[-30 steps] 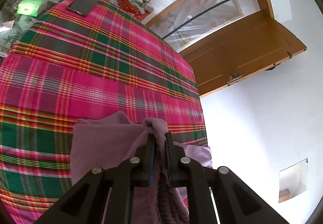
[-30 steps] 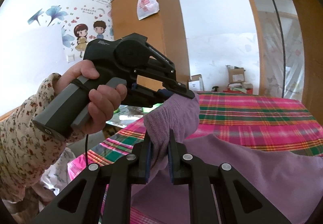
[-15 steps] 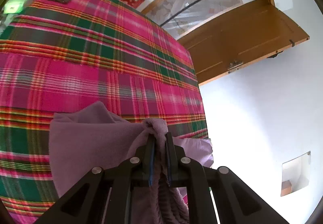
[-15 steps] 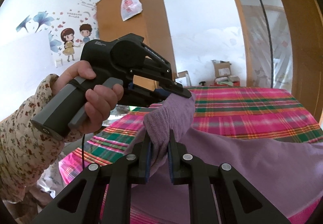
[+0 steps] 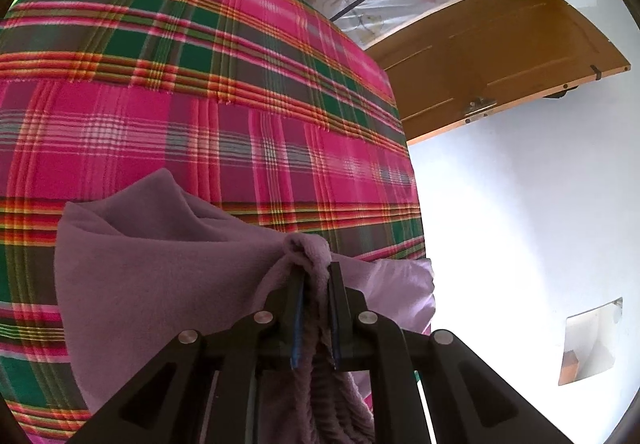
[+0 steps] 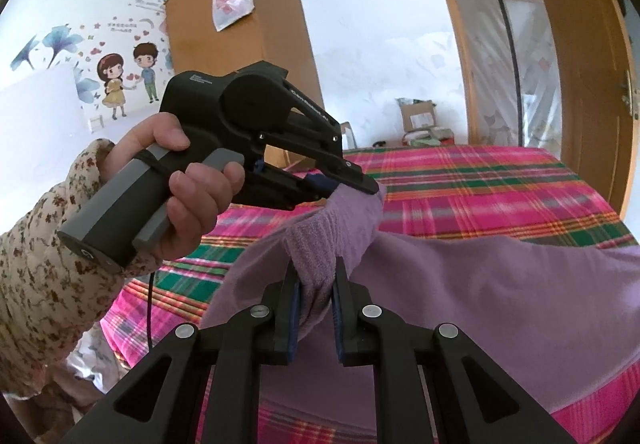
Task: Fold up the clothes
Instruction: 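Lower the held garment onto the bed with both grippers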
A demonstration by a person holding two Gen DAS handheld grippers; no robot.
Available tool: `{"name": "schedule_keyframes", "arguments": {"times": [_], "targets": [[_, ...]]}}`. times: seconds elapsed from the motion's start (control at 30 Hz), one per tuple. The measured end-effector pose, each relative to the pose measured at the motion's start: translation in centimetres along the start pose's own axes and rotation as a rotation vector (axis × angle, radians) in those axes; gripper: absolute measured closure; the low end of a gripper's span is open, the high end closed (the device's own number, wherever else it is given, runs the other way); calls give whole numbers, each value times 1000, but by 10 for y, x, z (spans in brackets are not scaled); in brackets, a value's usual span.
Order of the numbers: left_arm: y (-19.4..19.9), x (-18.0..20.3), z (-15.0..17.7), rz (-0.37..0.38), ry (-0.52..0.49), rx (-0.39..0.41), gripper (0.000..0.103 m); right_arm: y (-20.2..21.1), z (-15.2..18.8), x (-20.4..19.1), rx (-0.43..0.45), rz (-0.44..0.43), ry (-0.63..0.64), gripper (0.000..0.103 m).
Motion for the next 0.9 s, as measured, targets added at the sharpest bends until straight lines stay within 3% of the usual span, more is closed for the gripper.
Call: {"name": "schedule_keyframes", "arguments": {"times": [0.3, 0.4, 0.5, 0.77, 0.9], "targets": [[-21, -2, 5, -13, 11, -19, 91, -1, 16, 17, -50, 15, -42, 89], [-23, 0, 7, -29, -8, -12, 85, -2, 21, 20, -68, 18, -53, 88], [-21, 4, 7, -24, -22, 12, 76, -2, 27, 24, -86, 22, -64, 87], [12, 12, 17, -8, -73, 106, 71, -3, 41, 32, -126, 33, -91, 83], [32, -2, 24, -6, -45, 150, 71, -1, 44, 36, -129, 39, -109, 78]]}}
Point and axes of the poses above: each gripper's, at about its wrist camera, not at the fingertips, and y roughly against the way its jaws point, x to its right, z to its underside, the point moved 8 cm from there along -y, roughly the way its jaws point, and after that the axes turned 6 degrees about -z, right-handed, at the moved point
